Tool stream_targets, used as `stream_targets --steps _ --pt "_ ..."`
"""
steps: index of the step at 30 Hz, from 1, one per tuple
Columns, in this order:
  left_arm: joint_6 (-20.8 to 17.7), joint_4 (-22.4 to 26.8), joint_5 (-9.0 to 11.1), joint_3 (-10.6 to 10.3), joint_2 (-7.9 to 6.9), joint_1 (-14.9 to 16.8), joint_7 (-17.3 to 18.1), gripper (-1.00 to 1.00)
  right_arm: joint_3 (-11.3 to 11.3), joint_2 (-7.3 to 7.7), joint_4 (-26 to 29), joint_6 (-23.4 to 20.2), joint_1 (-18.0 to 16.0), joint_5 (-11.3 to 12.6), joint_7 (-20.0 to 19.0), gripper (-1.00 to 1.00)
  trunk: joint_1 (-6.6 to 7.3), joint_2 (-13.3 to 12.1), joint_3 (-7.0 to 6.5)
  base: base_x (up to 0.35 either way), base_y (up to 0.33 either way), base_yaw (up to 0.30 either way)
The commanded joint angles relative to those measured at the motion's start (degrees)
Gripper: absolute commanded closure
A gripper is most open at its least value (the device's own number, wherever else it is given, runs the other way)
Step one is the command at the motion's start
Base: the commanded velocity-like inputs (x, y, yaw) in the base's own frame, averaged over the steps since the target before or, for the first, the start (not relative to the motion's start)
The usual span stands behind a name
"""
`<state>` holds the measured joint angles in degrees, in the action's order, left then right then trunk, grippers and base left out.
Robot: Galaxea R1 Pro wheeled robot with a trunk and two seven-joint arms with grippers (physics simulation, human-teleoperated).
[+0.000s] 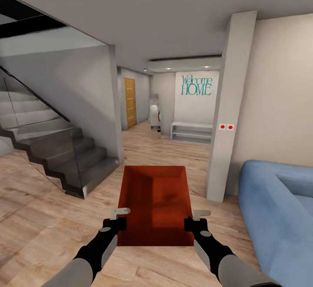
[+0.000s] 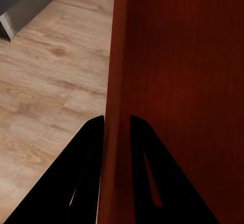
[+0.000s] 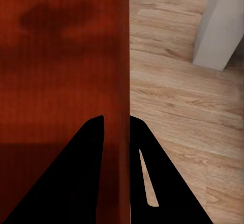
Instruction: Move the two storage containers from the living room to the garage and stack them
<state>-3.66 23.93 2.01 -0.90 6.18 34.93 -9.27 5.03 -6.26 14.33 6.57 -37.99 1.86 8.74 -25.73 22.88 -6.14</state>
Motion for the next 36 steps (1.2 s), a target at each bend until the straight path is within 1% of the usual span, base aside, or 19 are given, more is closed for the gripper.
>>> stream_targets --steps 1,21,36 --pt "-0.39 0.32 3.26 1.20 0.06 0.05 -2.42 1.00 0.24 -0.07 -0.09 0.02 0.02 0.51 0.22 1.00 -0.05 0.04 0.02 0.323 0.000 -0.021" --pt "-0.56 0.32 3.35 1.25 -0.27 0.05 -2.33 1.00 0.24 0.02 -0.18 0.02 0.02 0.51 0.31 1.00 -0.05 0.04 0.02 0.323 0.000 -0.002" --pt "-0.56 0.32 3.35 1.25 -0.25 0.05 -2.33 1.00 0.24 -0.07 -0.18 0.20 0.02 0.51 0.31 1.00 -0.05 0.04 0.02 0.323 0.000 0.000"
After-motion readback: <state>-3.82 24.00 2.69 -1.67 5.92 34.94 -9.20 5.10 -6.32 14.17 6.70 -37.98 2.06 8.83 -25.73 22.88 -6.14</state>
